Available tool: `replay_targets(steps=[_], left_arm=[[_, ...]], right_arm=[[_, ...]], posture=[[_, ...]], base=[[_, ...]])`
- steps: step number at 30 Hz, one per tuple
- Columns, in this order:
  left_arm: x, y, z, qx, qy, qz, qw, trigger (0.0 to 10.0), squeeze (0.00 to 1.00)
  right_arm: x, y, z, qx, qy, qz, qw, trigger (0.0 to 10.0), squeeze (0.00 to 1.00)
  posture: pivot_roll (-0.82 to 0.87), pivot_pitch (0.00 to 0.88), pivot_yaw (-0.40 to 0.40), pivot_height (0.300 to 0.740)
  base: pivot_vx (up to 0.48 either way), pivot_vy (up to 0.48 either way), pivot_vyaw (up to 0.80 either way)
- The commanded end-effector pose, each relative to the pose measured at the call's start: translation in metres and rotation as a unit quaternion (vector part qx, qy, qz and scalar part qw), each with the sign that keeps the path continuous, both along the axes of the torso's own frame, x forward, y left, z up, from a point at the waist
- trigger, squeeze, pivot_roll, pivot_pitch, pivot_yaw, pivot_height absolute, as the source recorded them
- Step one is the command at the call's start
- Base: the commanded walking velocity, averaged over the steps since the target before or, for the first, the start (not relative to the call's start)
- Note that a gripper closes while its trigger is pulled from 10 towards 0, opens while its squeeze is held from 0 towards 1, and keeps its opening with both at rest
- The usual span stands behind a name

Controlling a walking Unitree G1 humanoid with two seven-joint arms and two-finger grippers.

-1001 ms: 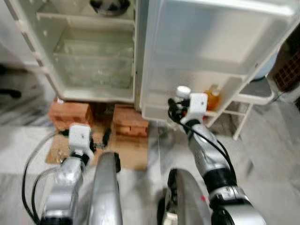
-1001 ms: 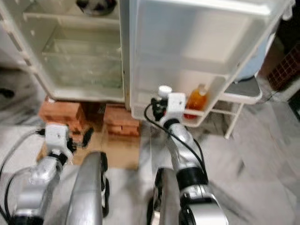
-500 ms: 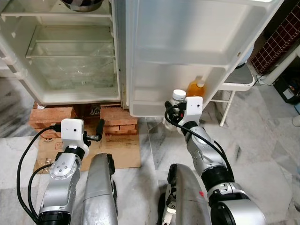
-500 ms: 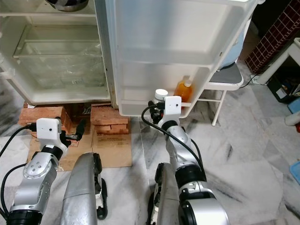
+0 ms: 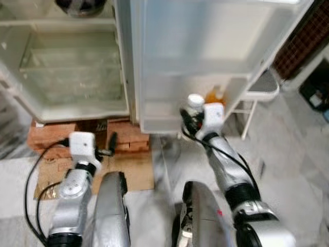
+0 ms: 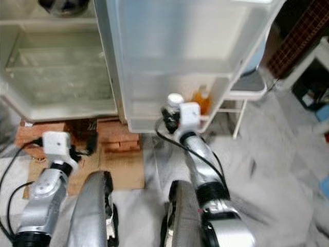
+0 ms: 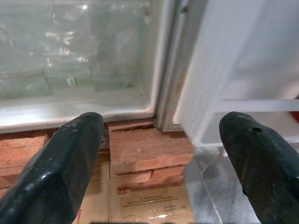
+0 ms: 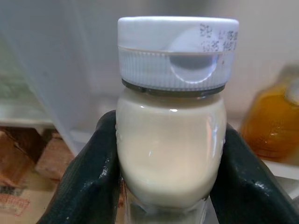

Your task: Restocking fridge

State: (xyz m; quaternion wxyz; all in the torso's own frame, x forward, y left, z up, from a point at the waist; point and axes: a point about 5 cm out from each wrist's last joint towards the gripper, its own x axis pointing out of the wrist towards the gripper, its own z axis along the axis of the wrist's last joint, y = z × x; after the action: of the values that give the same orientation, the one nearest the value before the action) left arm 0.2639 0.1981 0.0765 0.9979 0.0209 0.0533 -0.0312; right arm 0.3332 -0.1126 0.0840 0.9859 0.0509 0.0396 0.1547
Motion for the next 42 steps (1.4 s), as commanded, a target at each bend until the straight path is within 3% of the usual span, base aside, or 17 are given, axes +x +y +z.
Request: replay_targets(steps=[1,18,26,32,42], left_arm=[[-0.002,0.0,-0.002,-0.002,0.002,0.004,1.0,10.0,0.0],[0.0,-0.001,-0.002,-0.001,0.003,0.003,1.0,10.0,0.0],[-0.007,0.002,0.002,0.009,0.002,0.011,1.0,10.0,0.0],[-0.04,0.012,0.007,0.019,0.012,0.03,0.999,10.0,0.0],[-0.08,0.032,0.022,0.053,0.021,0.072,0.996,10.0,0.0]], right_arm=[[0.003,0.007,0.013,0.003,-0.033,0.016,0.999,10.0,0.0],[0.008,0.014,0.023,-0.009,-0.057,0.043,0.997,10.0,0.0],[0.011,0.021,0.023,-0.006,-0.051,0.061,0.997,10.0,0.0],[0.016,0.032,0.026,0.0,-0.056,0.073,0.996,10.0,0.0],[0.025,0.037,0.035,-0.038,-0.088,0.06,0.994,10.0,0.0]], posture=[[0.1,0.203,-0.107,0.547],[0.11,0.202,-0.111,0.547],[0.14,0.23,-0.106,0.535],[0.22,0.303,-0.098,0.495],[0.31,0.381,-0.08,0.491]], base=[[0.349,0.0,0.0],[0.343,0.0,0.0],[0.0,0.0,0.0],[0.0,0.0,0.0],[0.0,0.0,0.0]])
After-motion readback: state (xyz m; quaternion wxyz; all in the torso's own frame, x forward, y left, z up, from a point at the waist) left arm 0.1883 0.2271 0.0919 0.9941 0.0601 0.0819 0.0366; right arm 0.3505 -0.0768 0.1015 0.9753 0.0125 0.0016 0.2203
